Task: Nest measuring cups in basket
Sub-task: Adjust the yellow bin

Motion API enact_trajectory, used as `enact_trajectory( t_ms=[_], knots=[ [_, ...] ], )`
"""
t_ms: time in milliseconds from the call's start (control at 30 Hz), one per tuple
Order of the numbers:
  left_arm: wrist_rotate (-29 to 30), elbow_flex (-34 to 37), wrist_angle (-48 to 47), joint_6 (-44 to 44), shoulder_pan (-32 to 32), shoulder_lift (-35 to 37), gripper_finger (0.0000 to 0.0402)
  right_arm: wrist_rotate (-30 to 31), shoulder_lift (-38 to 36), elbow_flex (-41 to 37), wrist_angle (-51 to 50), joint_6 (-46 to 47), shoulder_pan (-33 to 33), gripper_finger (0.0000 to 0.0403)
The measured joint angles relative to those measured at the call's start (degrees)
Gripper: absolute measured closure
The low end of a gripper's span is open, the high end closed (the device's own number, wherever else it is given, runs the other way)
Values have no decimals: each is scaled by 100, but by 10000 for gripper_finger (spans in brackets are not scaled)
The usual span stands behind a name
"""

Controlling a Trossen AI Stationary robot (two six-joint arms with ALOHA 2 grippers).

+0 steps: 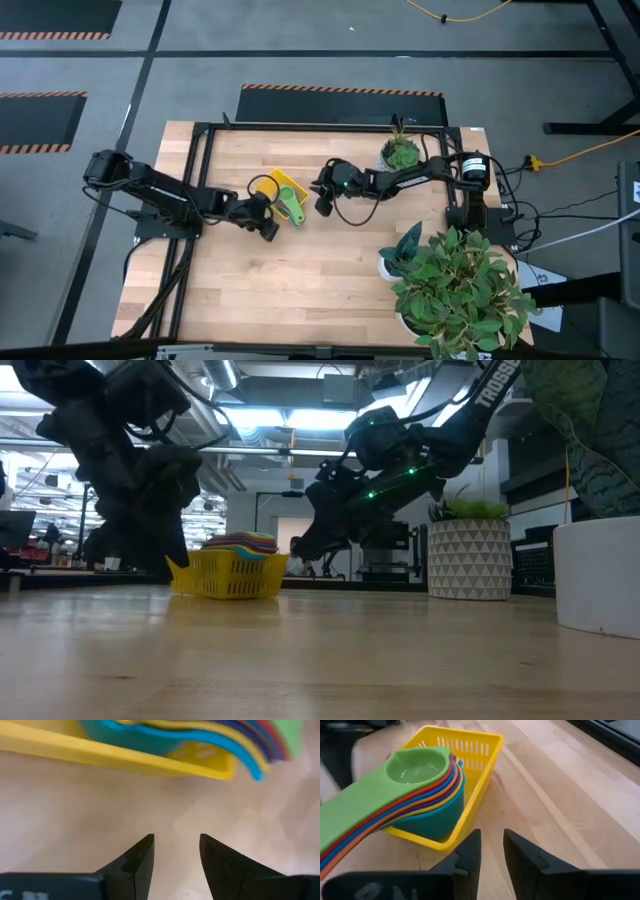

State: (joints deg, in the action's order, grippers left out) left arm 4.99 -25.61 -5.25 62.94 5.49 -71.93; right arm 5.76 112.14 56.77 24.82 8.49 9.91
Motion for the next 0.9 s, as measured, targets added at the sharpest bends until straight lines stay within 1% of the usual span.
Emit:
enact_trajectory(
  t_ms=[167, 300, 500, 733, 900],
  knots=[
    [183, 0, 588, 135, 310, -197, 252, 4, 0, 0, -11, 0, -4, 315],
    [322, 4, 1014, 117, 363, -490, 252, 2, 0, 0, -17, 0, -9, 315],
    [350, 4, 1499, 96, 207, -865, 252, 2, 0, 0, -22, 0, -9, 315],
    [355, 4, 1672, 77, -78, -1089, 252, 4, 0, 0, -24, 0, -9, 315],
    [349, 4, 2117, -295, -251, -1142, 252, 7, 0, 0, -28, -1, -9, 315]
  ],
)
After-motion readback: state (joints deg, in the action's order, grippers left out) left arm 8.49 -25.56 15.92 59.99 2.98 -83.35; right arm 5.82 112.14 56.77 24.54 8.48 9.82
